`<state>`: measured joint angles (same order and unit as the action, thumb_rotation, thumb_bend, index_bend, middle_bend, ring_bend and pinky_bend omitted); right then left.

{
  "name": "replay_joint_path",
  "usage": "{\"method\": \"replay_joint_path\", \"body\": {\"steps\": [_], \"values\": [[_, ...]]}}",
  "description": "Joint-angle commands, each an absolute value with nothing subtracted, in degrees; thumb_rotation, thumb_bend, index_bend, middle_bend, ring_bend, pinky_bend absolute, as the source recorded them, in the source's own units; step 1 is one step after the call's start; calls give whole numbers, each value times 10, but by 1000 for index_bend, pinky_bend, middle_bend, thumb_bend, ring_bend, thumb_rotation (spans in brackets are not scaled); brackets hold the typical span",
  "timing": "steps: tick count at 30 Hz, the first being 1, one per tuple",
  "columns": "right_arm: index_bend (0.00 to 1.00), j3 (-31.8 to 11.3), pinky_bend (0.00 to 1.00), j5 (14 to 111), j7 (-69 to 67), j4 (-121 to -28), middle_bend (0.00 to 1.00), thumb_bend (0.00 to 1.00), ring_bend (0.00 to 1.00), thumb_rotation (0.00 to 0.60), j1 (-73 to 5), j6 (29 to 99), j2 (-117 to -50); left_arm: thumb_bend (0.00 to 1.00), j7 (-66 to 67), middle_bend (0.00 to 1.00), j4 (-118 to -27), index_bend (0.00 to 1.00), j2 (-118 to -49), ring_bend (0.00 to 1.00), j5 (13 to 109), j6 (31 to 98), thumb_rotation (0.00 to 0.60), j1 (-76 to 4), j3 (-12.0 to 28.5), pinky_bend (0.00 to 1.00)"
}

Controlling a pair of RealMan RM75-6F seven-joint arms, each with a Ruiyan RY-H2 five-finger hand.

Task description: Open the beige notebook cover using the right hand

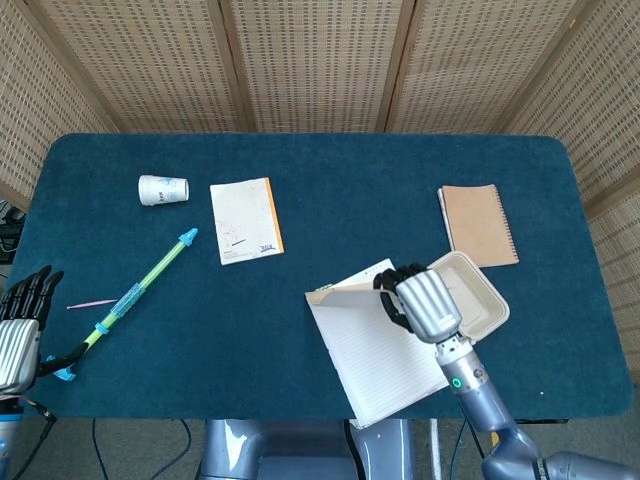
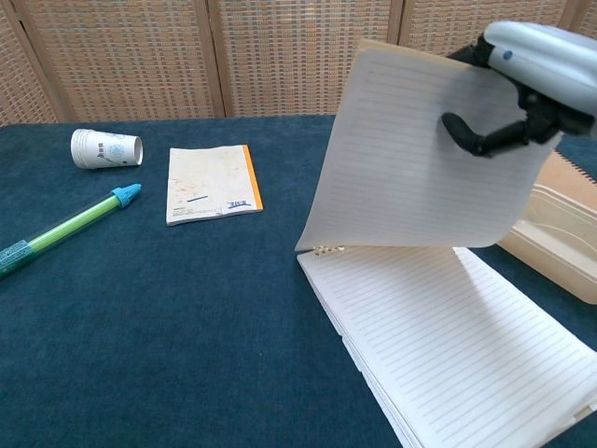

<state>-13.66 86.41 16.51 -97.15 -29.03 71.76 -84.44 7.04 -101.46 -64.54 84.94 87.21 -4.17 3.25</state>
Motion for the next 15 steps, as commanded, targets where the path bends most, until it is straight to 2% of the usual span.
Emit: {"method": "replay_joint_path", "body": {"steps": [1, 8, 15], "values": [[737, -192, 603, 807, 191, -938, 653, 729, 612, 600, -338, 678, -853, 189, 71, 0, -1013, 0, -646, 0, 846, 870, 600, -42, 34, 43], [737, -248, 603, 732, 190, -857, 653, 723, 612, 600, -400, 632, -877, 189, 82, 0, -1012, 0, -648, 0, 837, 865, 600, -46, 37, 42], [727, -259, 596, 698, 182, -790, 639, 678, 594, 600, -448, 600, -903, 189, 88, 0, -1008, 0, -651, 0, 829, 860, 600, -49, 40, 42]]}}
